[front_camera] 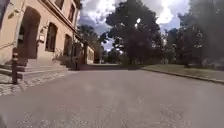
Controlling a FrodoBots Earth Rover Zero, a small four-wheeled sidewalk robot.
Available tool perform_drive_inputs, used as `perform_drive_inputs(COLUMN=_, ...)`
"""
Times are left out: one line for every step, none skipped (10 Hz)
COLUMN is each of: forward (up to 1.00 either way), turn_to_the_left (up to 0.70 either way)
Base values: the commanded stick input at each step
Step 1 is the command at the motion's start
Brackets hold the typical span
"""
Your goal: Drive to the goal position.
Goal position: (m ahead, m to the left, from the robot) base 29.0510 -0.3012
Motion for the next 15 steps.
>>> perform_drive_inputs(forward=0.85, turn_to_the_left=0.01)
perform_drive_inputs(forward=0.85, turn_to_the_left=0.01)
perform_drive_inputs(forward=0.85, turn_to_the_left=-0.14)
perform_drive_inputs(forward=0.85, turn_to_the_left=-0.17)
perform_drive_inputs(forward=0.85, turn_to_the_left=0.01)
perform_drive_inputs(forward=0.85, turn_to_the_left=0.01)
perform_drive_inputs(forward=0.85, turn_to_the_left=0.01)
perform_drive_inputs(forward=0.85, turn_to_the_left=0.01)
perform_drive_inputs(forward=0.85, turn_to_the_left=0.01)
perform_drive_inputs(forward=0.85, turn_to_the_left=0.01)
perform_drive_inputs(forward=0.85, turn_to_the_left=0.01)
perform_drive_inputs(forward=0.85, turn_to_the_left=0.01)
perform_drive_inputs(forward=0.85, turn_to_the_left=0.01)
perform_drive_inputs(forward=0.85, turn_to_the_left=0.01)
perform_drive_inputs(forward=0.85, turn_to_the_left=0.01)
